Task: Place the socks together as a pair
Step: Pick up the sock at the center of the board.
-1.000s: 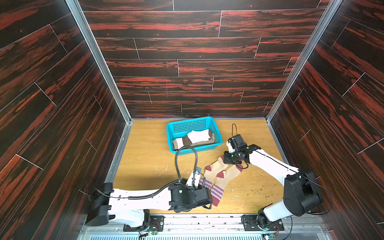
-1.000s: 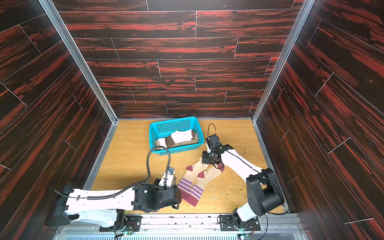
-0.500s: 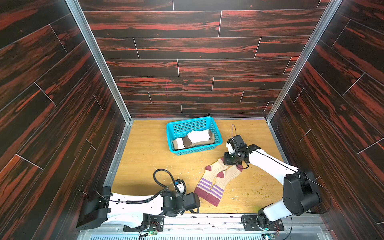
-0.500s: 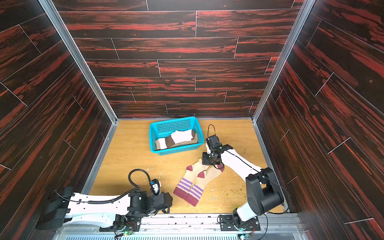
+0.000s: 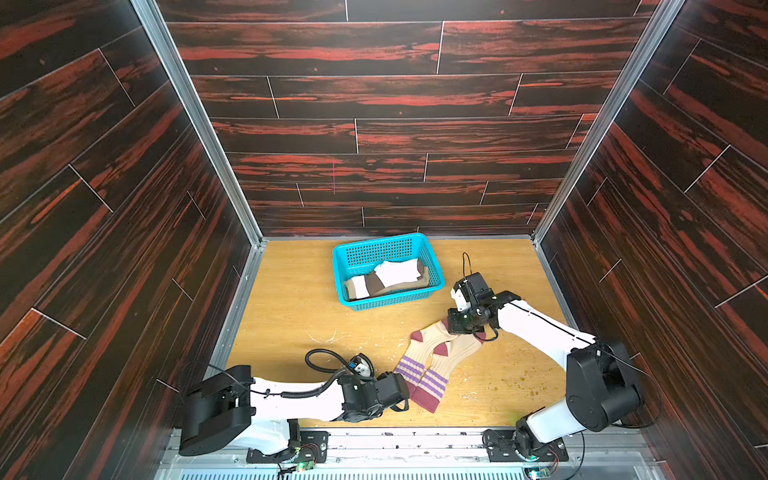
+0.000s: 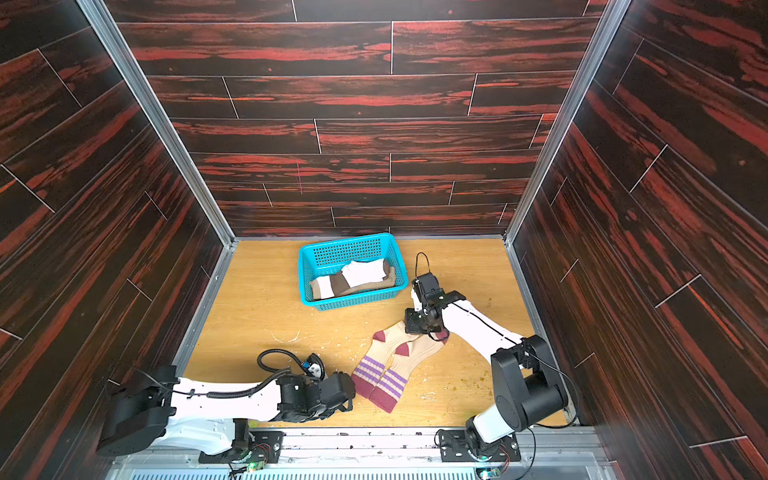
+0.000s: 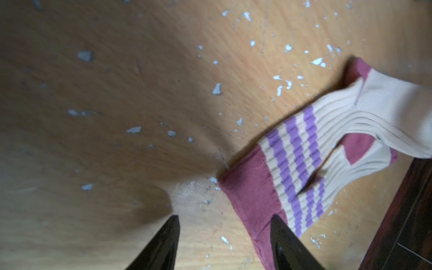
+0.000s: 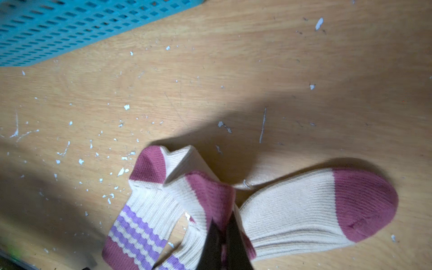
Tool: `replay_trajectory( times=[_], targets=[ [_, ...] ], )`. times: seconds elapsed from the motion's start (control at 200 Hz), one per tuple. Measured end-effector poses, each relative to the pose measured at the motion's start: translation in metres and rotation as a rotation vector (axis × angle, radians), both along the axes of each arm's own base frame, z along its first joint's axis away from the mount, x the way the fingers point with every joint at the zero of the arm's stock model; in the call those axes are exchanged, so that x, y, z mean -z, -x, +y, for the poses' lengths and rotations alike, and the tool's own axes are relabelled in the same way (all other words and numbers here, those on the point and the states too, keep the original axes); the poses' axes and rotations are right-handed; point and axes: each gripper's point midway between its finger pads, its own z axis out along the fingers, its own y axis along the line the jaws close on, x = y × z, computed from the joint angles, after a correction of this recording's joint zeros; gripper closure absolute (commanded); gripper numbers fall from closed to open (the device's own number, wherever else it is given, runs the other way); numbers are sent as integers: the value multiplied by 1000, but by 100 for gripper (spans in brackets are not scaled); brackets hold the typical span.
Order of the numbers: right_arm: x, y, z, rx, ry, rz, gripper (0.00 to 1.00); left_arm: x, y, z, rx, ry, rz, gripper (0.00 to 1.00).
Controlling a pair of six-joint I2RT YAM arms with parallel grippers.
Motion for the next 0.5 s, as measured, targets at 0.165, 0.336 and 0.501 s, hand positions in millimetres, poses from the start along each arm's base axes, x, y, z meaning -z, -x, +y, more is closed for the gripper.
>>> replay_trajectory(
  times=[0.165,0.336,0.501],
  targets=[
    [-2,1,1,-6,-9,-3,100,6,-3,-1,-43,1,8,39],
    [-2,4,1,-12,-12,-2,100,8,-14,-17,-63,3,13,41],
    [0,5,1,-17,-15,1,100,12,-21,-23,-73,2,31,67]
  ],
)
